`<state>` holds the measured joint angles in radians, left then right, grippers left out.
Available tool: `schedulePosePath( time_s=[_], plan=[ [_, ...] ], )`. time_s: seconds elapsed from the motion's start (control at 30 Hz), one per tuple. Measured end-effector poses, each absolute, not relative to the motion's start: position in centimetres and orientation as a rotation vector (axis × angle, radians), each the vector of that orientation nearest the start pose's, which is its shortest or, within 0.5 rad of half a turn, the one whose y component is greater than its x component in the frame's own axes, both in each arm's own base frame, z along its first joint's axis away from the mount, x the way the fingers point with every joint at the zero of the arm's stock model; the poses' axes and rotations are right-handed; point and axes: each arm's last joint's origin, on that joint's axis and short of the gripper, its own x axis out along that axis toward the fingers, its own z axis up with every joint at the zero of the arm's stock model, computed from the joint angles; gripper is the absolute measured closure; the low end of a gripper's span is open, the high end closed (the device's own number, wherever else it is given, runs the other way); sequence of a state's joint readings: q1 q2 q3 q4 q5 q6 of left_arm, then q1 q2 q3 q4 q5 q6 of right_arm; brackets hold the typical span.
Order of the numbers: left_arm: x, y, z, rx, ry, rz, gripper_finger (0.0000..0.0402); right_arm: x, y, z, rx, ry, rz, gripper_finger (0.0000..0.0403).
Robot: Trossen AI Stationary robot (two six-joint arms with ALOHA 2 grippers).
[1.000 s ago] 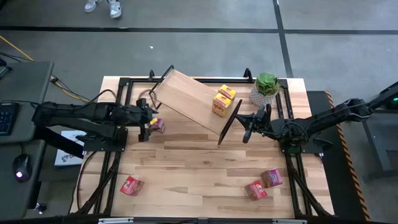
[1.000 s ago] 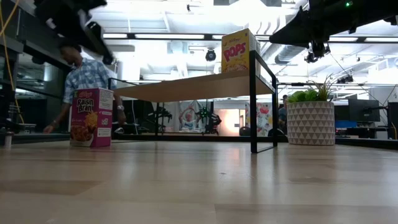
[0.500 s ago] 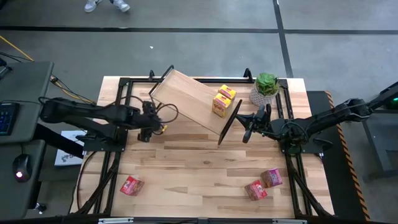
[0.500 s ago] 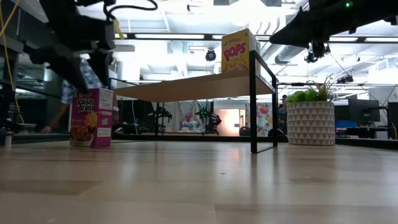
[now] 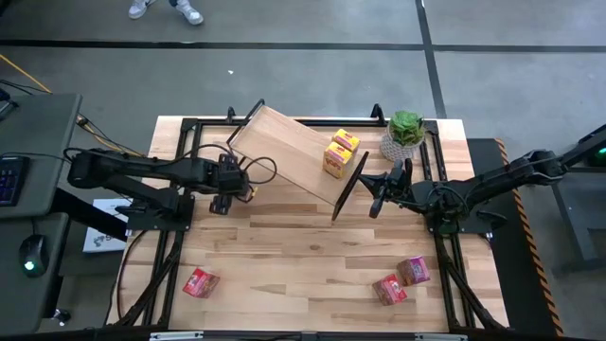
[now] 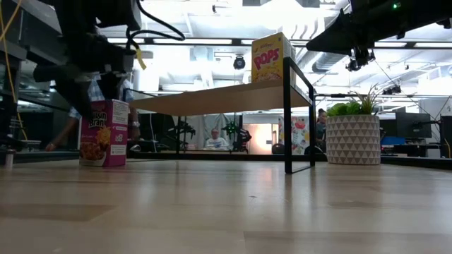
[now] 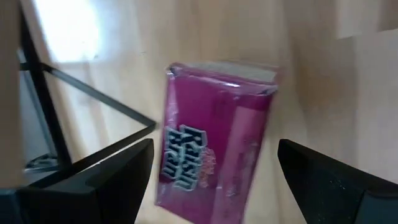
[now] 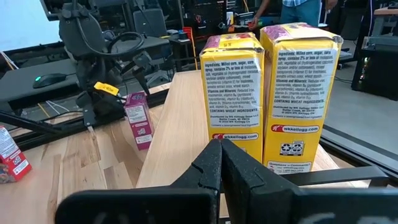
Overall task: Stack cereal on shelf
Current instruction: Put the top left purple cereal box on the shelf
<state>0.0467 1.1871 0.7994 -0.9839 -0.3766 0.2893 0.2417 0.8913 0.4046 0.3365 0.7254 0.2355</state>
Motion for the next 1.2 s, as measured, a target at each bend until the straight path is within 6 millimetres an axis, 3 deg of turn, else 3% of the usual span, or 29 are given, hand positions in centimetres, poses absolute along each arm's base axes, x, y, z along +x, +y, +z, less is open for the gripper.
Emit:
schedulePosePath(
  time_s=[0.23, 0.57, 0.77, 0.9, 1.03, 1.2],
  plan=[
    [18.9, 1.8, 21.8, 0.421, 1.404, 0.112, 0.0082, 18.6, 2.6, 23.4, 0.16, 0.077, -0.496, 0.0403],
    [18.9, 1.8, 21.8, 0.421, 1.404, 0.112, 0.0184, 18.6, 2.6, 23.4, 0.16, 0.078, -0.496, 0.0403],
    [18.8, 1.6, 22.5, 0.398, 1.401, 0.09, 0.0218, 18.6, 2.6, 23.4, 0.16, 0.077, -0.496, 0.0403],
    [19.1, 1.3, 25.1, 0.261, 1.375, 0.052, 0.0221, 18.6, 2.6, 23.4, 0.159, 0.077, -0.501, 0.0403],
    [19.5, 0.7, 29.1, 0.092, 1.298, 0.009, 0.0222, 18.6, 2.6, 23.4, 0.159, 0.076, -0.501, 0.0403],
    [19.7, -0.1, 34.9, 0.112, 1.121, 0.002, 0.0222, 18.6, 2.6, 23.4, 0.159, 0.077, -0.501, 0.0403]
  ],
)
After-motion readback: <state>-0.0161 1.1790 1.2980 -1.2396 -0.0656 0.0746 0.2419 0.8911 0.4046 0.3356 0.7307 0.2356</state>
